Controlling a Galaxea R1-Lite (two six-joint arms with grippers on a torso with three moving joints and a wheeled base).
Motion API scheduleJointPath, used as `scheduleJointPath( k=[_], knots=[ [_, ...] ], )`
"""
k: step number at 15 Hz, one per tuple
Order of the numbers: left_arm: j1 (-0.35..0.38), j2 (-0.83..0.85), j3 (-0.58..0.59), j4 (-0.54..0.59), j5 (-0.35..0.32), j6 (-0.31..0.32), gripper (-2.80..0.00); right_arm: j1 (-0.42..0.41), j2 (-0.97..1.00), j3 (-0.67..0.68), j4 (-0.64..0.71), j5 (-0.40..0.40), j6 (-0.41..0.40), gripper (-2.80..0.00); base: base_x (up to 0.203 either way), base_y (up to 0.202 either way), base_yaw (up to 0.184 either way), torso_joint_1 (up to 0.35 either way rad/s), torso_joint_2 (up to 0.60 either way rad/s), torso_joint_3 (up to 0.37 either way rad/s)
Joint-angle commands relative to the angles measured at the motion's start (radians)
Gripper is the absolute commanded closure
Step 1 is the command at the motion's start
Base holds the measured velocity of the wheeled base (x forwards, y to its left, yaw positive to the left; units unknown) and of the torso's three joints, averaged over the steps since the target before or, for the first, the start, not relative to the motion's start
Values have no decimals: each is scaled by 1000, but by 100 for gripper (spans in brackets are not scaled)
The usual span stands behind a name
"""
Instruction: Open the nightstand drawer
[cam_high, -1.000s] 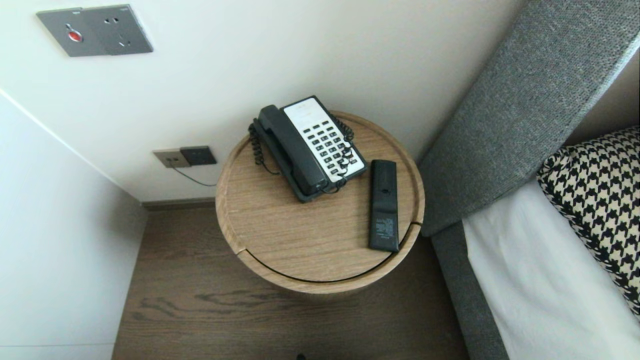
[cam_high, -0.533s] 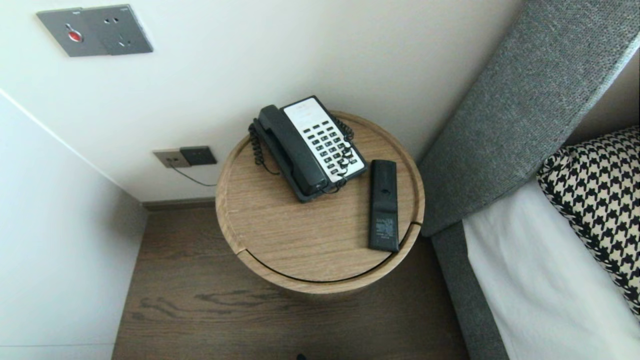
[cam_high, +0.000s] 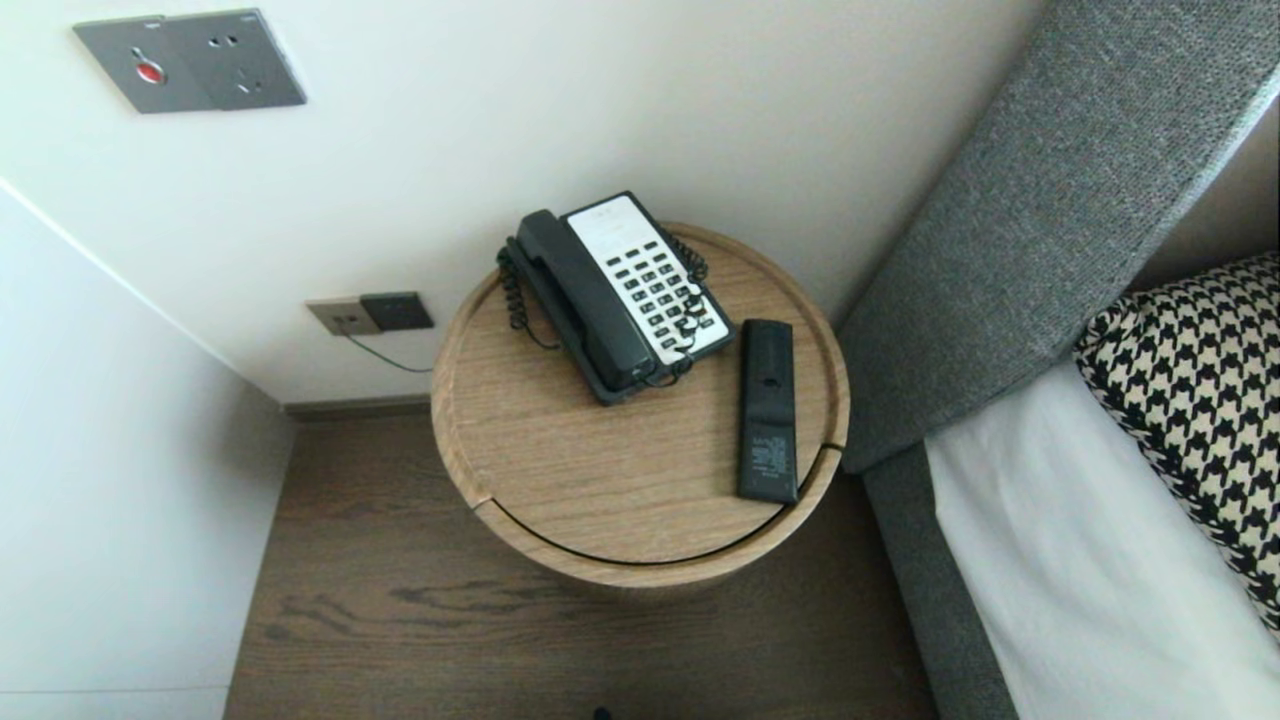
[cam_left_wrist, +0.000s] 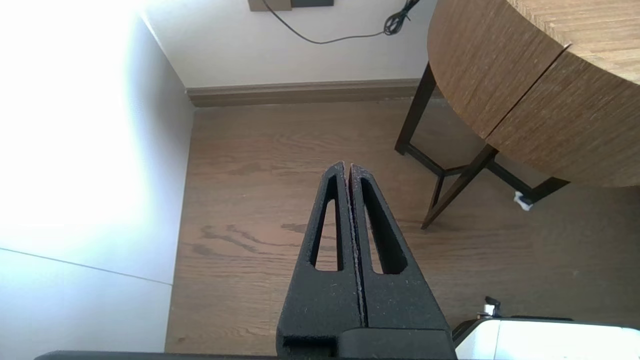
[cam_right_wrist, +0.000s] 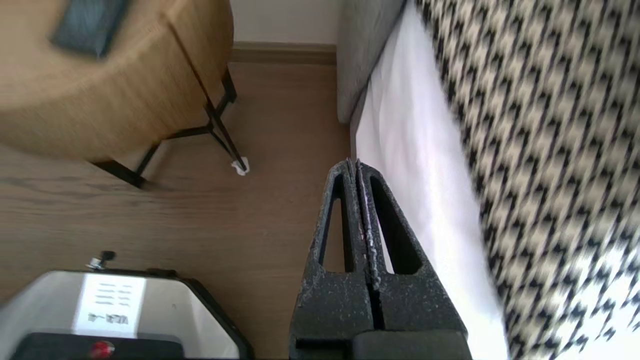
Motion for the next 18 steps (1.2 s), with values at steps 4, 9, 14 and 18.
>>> scheduleJointPath(
  k=[4, 9, 14, 18],
  knots=[
    [0, 0, 0, 0, 0, 0, 0, 21, 583, -329, -8, -2, 90, 0, 0, 0, 0, 0, 0, 0],
    [-1, 0, 0, 0, 0, 0, 0, 138, 896, -591, 139, -25, 308, 0, 0, 0, 0, 0, 0, 0],
    [-1, 0, 0, 0, 0, 0, 0, 326, 1109, -829, 308, -198, 553, 0, 0, 0, 0, 0, 0, 0],
    [-1, 0, 0, 0, 0, 0, 0, 446, 1132, -858, 323, -190, 560, 0, 0, 0, 0, 0, 0, 0]
  ],
)
